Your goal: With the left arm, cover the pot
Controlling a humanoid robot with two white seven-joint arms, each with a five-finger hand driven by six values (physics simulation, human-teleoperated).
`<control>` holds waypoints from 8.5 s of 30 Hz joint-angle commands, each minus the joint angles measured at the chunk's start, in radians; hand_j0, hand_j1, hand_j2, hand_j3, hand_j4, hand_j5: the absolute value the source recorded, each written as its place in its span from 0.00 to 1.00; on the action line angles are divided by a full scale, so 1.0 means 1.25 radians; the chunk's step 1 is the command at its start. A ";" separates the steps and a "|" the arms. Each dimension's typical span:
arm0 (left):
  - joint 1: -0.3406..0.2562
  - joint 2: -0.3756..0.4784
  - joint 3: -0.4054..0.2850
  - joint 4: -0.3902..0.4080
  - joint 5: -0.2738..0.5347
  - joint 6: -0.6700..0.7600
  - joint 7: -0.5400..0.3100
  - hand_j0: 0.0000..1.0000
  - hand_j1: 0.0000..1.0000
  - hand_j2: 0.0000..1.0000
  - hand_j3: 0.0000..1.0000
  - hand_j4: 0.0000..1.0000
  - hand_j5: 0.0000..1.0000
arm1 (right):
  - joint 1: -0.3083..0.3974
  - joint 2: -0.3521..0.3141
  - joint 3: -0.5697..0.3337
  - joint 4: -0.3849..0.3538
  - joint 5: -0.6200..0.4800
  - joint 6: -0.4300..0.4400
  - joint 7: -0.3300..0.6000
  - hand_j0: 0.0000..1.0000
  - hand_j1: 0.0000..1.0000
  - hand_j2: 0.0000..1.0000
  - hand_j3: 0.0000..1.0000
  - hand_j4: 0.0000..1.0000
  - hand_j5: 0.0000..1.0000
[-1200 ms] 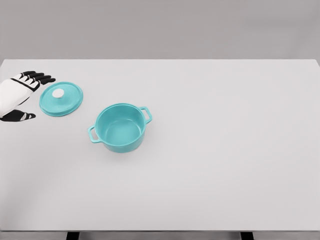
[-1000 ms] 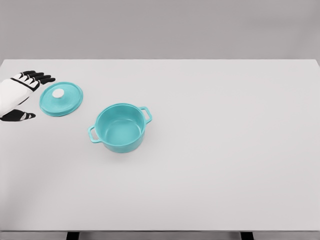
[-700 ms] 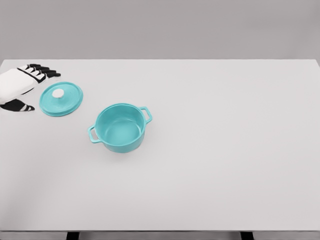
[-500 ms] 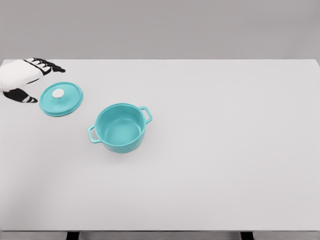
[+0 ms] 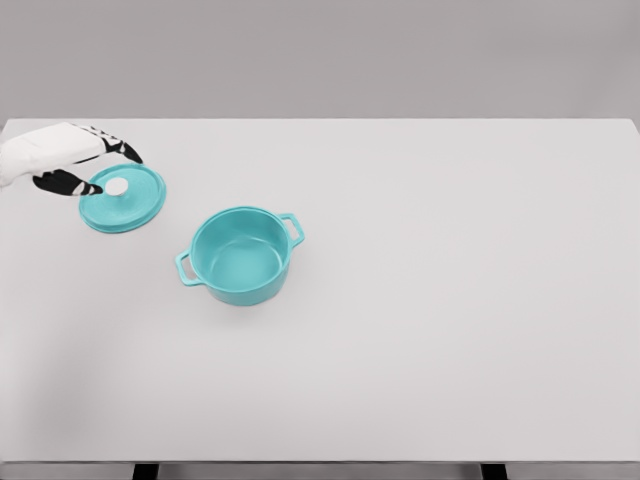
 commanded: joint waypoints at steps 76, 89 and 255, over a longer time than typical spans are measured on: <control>-0.135 -0.132 -0.023 0.355 -0.109 0.002 0.000 0.59 0.59 0.59 0.59 0.59 0.59 | 0.000 0.000 0.000 0.001 0.000 0.000 0.000 1.00 1.00 1.00 1.00 1.00 1.00; -0.134 -0.132 -0.023 0.355 -0.109 0.002 0.000 0.54 0.54 0.54 0.54 0.54 0.54 | 0.000 0.000 0.000 0.001 0.000 0.000 0.000 1.00 1.00 1.00 1.00 1.00 1.00; 0.164 -0.024 -0.071 -0.441 0.055 0.002 0.004 0.65 0.65 0.65 0.65 0.65 0.65 | 0.000 0.000 0.000 0.001 0.000 0.000 0.000 1.00 1.00 1.00 1.00 1.00 1.00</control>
